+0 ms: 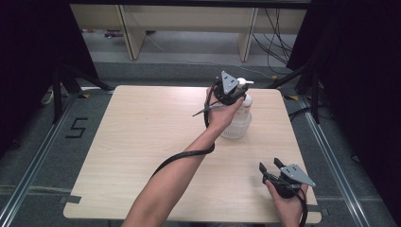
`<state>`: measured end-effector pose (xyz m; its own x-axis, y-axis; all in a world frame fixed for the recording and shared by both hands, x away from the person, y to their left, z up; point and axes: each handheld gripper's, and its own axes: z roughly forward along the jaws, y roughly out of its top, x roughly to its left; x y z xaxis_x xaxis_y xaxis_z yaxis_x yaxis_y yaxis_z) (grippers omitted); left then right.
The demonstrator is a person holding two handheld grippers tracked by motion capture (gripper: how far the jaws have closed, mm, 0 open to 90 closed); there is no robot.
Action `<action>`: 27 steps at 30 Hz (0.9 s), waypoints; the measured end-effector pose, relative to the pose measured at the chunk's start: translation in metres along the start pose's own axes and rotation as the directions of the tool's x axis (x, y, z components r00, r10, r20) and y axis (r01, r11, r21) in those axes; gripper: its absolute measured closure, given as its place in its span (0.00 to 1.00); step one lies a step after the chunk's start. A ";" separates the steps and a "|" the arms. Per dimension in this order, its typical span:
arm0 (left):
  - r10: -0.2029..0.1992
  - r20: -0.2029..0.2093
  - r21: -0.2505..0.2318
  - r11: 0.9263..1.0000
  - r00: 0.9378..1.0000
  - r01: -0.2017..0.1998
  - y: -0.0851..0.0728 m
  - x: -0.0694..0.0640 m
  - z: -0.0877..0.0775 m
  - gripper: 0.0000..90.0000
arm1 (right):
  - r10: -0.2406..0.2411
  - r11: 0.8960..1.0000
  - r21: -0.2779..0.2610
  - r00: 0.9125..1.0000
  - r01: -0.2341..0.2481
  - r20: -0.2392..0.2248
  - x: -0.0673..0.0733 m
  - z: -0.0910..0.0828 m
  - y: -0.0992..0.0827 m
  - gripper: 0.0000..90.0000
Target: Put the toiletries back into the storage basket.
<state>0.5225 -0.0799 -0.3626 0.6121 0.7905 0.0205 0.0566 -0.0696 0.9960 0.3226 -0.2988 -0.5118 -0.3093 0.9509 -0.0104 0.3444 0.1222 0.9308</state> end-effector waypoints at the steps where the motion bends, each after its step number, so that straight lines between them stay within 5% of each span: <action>1: 0.005 0.000 0.005 1.000 1.000 -0.005 -0.001 0.000 0.000 0.65 | 0.001 1.000 -0.003 1.000 -0.001 0.002 0.000 0.000 0.000 0.42; 2: 0.002 -0.001 0.008 1.000 1.000 -0.002 -0.002 0.000 0.000 0.65 | 0.042 0.999 0.001 0.999 -0.042 0.000 0.003 0.000 -0.001 0.42; 5: 0.004 -0.003 0.014 1.000 1.000 -0.004 -0.004 0.000 0.000 0.65 | 0.042 0.999 -0.008 0.999 -0.042 -0.001 0.003 0.001 -0.001 0.42; 6: 0.006 -0.003 0.014 1.000 1.000 -0.006 -0.004 0.001 0.000 0.65 | -0.001 1.000 -0.001 1.000 0.001 0.000 0.000 0.000 0.000 0.42; 8: 0.004 -0.003 0.014 1.000 1.000 -0.004 -0.005 0.001 0.000 0.65 | 0.039 0.999 -0.003 0.999 -0.039 -0.004 0.003 0.001 -0.001 0.42; 22: 0.007 -0.007 0.018 1.000 1.000 -0.007 -0.006 0.001 -0.003 0.64 | 0.011 1.000 -0.014 1.000 -0.011 -0.004 0.002 0.002 -0.001 0.42; 27: 0.002 -0.011 0.033 0.999 1.000 -0.002 -0.004 0.002 -0.003 0.55 | -0.007 1.000 -0.012 1.000 0.007 0.000 0.001 0.001 0.000 0.42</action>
<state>0.5205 -0.0763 -0.3667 0.6032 0.7973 0.0237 0.0817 -0.0913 0.9925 0.3230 -0.2975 -0.5125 -0.3112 0.9502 -0.0169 0.3320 0.1253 0.9349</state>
